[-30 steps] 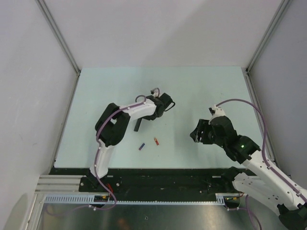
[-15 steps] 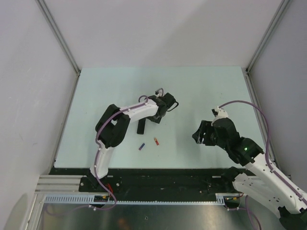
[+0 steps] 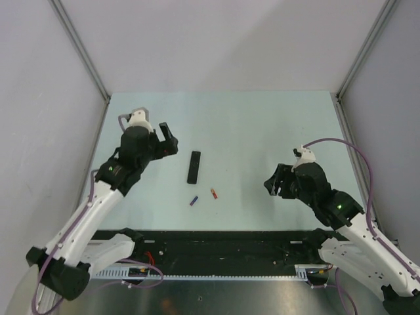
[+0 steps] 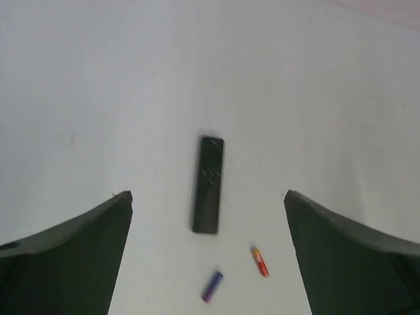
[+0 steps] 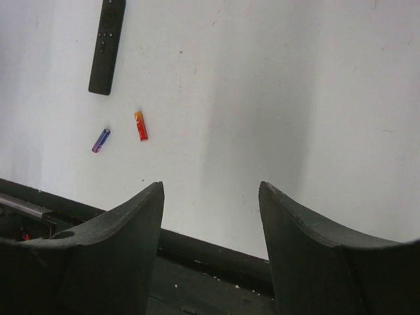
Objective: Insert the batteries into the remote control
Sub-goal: Reset both arms
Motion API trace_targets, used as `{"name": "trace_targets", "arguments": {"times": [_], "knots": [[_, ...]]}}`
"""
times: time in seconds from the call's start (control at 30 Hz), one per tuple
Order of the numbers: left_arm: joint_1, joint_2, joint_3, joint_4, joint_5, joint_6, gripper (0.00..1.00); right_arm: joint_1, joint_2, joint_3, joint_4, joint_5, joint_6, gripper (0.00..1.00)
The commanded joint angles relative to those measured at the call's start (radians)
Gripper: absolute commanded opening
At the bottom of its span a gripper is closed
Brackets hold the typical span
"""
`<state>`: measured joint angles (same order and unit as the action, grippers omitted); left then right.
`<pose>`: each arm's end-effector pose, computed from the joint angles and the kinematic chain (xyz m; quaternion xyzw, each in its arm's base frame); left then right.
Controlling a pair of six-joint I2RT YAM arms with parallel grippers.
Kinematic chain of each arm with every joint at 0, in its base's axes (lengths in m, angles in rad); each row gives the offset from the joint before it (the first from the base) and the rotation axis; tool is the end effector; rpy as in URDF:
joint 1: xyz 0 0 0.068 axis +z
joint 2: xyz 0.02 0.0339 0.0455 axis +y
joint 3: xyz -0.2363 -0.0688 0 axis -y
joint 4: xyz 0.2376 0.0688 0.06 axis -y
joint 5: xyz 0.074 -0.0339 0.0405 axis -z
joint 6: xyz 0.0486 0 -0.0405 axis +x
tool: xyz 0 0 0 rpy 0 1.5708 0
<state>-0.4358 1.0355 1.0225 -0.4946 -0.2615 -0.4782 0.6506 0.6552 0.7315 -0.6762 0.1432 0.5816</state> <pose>0.2261 -0.0914 0.3149 -0.0842 0.8530 -0.1209 0.5006 0.1361 0.0949 0.2665 0.0029 0.8828 0.2173 0.4164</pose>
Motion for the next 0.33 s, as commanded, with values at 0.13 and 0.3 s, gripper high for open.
{"name": "trace_targets", "arguments": {"times": [0.13,0.3], "knots": [[0.000,-0.159,-0.186,0.056,0.175,-0.083,1.00,0.004,-0.008,0.009,0.085,0.033,-0.035,0.64],[0.000,-0.193,-0.243,0.073,0.108,-0.206,0.99,0.017,-0.008,0.005,0.121,0.051,0.021,0.68]]}}
